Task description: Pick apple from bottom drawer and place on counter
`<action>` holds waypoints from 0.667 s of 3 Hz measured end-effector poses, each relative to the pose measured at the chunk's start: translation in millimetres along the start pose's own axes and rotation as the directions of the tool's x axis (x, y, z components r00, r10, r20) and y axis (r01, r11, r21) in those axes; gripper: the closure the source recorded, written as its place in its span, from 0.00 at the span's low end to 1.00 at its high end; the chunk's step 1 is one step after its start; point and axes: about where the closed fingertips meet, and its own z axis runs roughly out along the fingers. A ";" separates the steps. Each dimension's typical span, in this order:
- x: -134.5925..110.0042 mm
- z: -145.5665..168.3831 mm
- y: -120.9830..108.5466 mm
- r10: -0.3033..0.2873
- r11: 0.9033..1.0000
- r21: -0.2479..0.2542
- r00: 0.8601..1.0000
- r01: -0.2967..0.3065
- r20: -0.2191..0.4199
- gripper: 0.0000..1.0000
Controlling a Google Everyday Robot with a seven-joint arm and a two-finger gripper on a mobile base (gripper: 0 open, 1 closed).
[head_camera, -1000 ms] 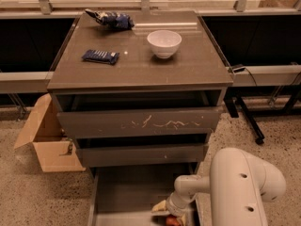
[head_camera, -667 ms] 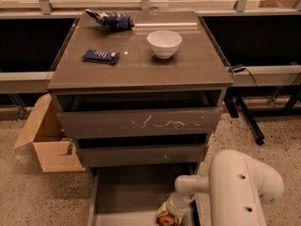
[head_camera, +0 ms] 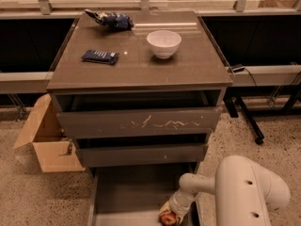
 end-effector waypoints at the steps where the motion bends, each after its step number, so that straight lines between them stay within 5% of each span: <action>1: -6.4 -27.3 -0.5 -0.006 0.993 0.121 0.999 0.000 0.045 1.00; 2: -20.2 -65.4 22.8 -0.007 0.961 0.275 0.997 -0.015 0.079 1.00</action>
Offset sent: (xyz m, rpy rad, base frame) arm -0.0075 -0.0715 0.1011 0.4066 -0.0616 -0.1657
